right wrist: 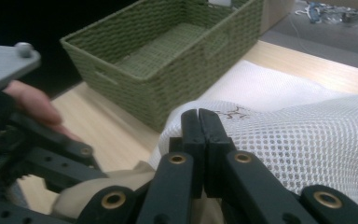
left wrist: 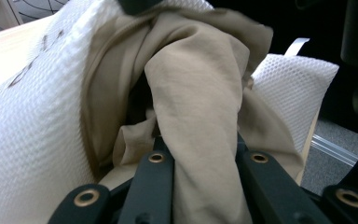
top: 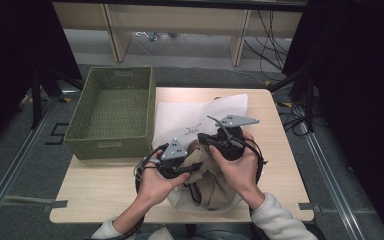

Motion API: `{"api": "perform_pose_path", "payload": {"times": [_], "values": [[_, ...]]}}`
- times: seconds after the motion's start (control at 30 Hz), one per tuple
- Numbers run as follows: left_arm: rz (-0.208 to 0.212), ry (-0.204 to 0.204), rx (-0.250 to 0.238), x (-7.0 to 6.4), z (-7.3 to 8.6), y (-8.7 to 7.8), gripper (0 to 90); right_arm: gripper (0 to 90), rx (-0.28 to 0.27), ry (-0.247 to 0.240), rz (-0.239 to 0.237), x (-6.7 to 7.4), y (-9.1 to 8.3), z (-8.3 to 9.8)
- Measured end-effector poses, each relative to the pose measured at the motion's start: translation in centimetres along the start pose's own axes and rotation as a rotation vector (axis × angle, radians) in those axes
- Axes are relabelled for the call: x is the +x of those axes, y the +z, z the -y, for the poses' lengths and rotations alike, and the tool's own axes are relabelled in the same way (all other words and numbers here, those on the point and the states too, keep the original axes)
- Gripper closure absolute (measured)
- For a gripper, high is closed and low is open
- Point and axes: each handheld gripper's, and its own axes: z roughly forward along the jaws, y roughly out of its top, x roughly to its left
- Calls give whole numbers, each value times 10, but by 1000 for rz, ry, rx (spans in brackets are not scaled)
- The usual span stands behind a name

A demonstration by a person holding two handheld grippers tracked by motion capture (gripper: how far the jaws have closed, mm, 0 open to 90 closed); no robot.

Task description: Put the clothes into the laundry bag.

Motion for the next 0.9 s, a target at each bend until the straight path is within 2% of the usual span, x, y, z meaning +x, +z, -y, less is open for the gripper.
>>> {"api": "perform_pose_path", "payload": {"times": [0.03, 0.07, 0.1, 0.13, 0.17, 0.2, 0.27, 0.33, 0.37, 0.4, 0.43, 0.5, 0.53, 0.6, 0.67, 0.77, 0.83, 0.9], "values": [[-11, 4, 16, -1, -2, 0, 783, 900, -3, 1, -9, 2, -2, -1], [-15, 2, 12, -1, -2, 3, 782, 900, -3, 6, -24, 5, -4, -2], [-27, 17, 8, 2, -2, 7, 781, 900, -5, -1, -42, 6, -5, -3], [-41, 11, 10, 5, -2, 11, 780, 900, -3, 4, -49, 9, -6, -3], [-59, -3, 40, 10, 0, 15, 780, 900, -9, 2, -58, 10, -5, -4], [-73, -23, 40, 12, 1, 19, 779, 900, 4, 9, -55, 11, -6, -3], [-99, -34, 36, 18, 5, 28, 778, 900, 1, -2, -61, 11, -3, -2], [-113, -32, 41, 20, 4, 28, 777, 900, 8, 4, -63, 11, -2, -1], [-118, -40, 23, 19, 2, 26, 777, 900, 9, 3, -64, 10, -2, -1], [-126, -26, 28, 19, 1, 24, 777, 900, 11, 28, -68, 12, -4, -2], [-131, -15, 32, 19, -2, 19, 777, 900, 3, 9, -63, 11, -4, -3], [-134, -25, 3, 16, -6, 12, 777, 900, -19, 24, -70, 12, -7, -4], [-147, -10, 7, 15, -9, 7, 776, 900, -31, 7, -69, 11, -9, -5], [-174, 17, -4, 11, -15, 0, 771, 900, -43, 7, -63, 11, -12, -7], [-187, 61, 25, 10, -17, -1, 760, 900, -54, 12, -75, 13, -13, -8], [-188, 82, 63, 14, -8, 16, 707, 900, -34, 22, -67, 11, -8, -6], [-169, 64, 59, 20, 1, 31, 645, 900, -9, 35, -52, 4, -2, -3], [-147, 66, 55, 24, 8, 44, 566, 900, 12, 47, -38, -1, 3, 1]]}}
